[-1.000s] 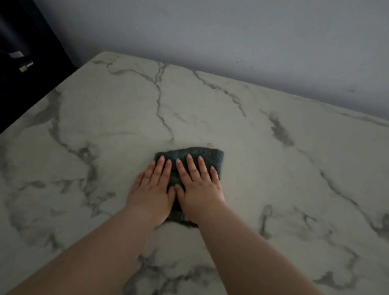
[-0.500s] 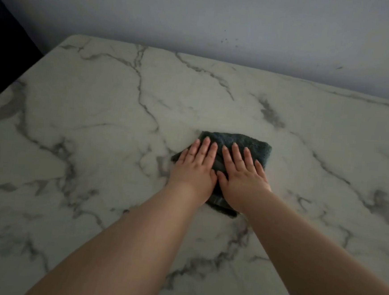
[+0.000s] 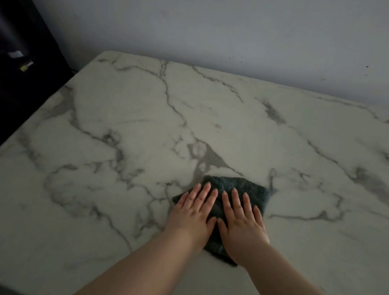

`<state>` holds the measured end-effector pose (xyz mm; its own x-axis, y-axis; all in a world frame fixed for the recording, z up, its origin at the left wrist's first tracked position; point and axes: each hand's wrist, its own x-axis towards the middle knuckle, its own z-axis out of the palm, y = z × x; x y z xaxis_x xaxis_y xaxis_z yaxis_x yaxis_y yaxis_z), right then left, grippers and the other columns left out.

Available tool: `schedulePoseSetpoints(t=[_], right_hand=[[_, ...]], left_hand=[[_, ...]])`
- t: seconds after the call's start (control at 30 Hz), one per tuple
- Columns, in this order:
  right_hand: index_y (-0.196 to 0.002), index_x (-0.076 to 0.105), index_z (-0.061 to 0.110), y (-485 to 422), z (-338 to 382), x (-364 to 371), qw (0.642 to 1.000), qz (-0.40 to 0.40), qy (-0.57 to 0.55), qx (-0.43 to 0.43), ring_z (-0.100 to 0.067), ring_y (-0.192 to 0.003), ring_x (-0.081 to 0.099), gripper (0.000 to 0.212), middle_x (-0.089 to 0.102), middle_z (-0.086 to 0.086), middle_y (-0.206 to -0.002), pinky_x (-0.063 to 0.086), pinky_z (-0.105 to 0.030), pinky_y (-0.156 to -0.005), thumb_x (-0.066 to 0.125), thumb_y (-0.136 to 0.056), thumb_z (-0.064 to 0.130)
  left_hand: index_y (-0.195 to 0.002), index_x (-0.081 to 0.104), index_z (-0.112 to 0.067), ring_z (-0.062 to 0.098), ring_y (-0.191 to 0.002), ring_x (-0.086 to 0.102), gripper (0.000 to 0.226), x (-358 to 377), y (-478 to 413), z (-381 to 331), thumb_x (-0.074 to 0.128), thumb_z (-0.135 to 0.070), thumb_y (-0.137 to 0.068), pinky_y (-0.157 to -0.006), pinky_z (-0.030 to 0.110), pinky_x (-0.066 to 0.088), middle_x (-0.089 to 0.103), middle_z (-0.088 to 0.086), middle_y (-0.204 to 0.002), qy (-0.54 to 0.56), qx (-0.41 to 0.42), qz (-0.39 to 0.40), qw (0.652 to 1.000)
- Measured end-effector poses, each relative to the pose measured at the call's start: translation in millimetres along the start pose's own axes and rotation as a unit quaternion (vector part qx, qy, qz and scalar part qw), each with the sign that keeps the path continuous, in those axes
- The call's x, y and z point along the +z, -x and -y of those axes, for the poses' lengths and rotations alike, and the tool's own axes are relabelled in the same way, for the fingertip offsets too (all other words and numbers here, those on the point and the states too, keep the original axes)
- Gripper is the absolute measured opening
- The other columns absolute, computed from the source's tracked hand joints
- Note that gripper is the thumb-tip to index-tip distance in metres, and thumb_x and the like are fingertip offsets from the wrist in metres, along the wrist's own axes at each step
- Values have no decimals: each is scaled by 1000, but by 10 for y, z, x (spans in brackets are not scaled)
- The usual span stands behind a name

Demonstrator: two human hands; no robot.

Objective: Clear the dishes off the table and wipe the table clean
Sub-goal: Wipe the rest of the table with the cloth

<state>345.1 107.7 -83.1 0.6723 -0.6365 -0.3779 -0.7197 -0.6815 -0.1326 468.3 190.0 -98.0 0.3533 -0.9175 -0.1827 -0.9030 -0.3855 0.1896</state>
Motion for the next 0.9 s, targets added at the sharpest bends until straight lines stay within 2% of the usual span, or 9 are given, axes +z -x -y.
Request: schedulePoseSetpoints(t=[0.07, 0.17, 0.23, 0.4, 0.43, 0.57, 0.67, 0.73, 0.9], right_hand=[[-148, -17, 30, 179, 216, 114, 1000, 1, 23, -3, -19, -143, -18, 79, -22, 5, -155, 0, -40, -117, -9, -75, 58], [-144, 44, 23, 352, 511, 220, 1000, -7, 17, -18, -30, -135, 44, 69, 41, -4, -151, 27, -43, -109, 31, -83, 53], [-137, 54, 24, 360, 643, 240, 999, -2, 30, -39, -30, -126, 54, 64, 53, -3, -142, 26, -44, -101, 40, -81, 52], [-140, 50, 28, -18, 766, 65, 995, -11, 36, -89, -27, -130, 51, 61, 49, 0, -145, 32, -43, -108, 40, -84, 52], [-144, 44, 30, -97, 797, -11, 995, -1, 31, -94, -27, -136, 44, 61, 41, 1, -151, 31, -44, -111, 37, -87, 51], [-153, -9, 35, -672, 848, -271, 984, 9, 27, -176, -21, -148, -17, 62, -16, 8, -160, -10, -42, -116, 12, -96, 50], [-153, -9, 34, -1147, 867, -413, 975, -4, 41, -220, -19, -147, -18, 61, -15, 8, -161, -11, -43, -118, 18, -100, 47], [-153, -7, 34, -1454, 870, -509, 969, -8, 45, -243, -19, -147, -18, 60, -15, 9, -161, -9, -44, -119, 18, -100, 47], [-154, -4, 35, -2165, 625, -714, 973, -32, 35, -225, -18, -148, -14, 58, -11, 9, -162, -7, -42, -119, 19, -101, 46]], left_hand=[[-141, 40, -20, 18, -134, 38, 66, 68, 316, 129, 37, -49, -82, -108, 34, 27, 48, 2, -145, 34, 0, 2, 999], [-140, 41, -19, 18, -133, 35, 65, 108, 708, 346, 40, -48, -82, -106, 33, 23, 49, 3, -145, 32, -12, 1, 999], [-140, 45, -18, 18, -134, 35, 65, 84, 834, 454, 41, -49, -83, -108, 32, 19, 49, 3, -145, 43, -31, 6, 999], [-141, 44, -17, 19, -134, 33, 67, 6, 598, 655, 40, -47, -82, -111, 28, 8, 49, 4, -144, 54, -75, -3, 996], [-140, 47, -16, 20, -134, 33, 67, -2, 525, 701, 40, -47, -81, -111, 28, 8, 49, 6, -144, 48, -82, -17, 995], [-144, 42, -13, 19, -138, 27, 73, -36, 87, 884, 33, -49, -81, -110, 32, 16, 40, 7, -150, 28, -165, -49, 985], [-151, -5, -20, 14, -147, -4, 84, -134, -250, 1010, -2, -55, -75, -118, 33, 7, -8, -1, -160, 8, -216, -48, 975], [-151, -13, -22, 18, -148, -9, 86, -248, -501, 1074, -10, -55, -71, -119, 35, 5, -16, -2, -159, 3, -245, -33, 969], [-154, -9, -22, 23, -149, -9, 68, -443, -1374, 1054, 24, -43, -98, -121, 39, 2, -15, 2, -161, -7, -249, -14, 968]])
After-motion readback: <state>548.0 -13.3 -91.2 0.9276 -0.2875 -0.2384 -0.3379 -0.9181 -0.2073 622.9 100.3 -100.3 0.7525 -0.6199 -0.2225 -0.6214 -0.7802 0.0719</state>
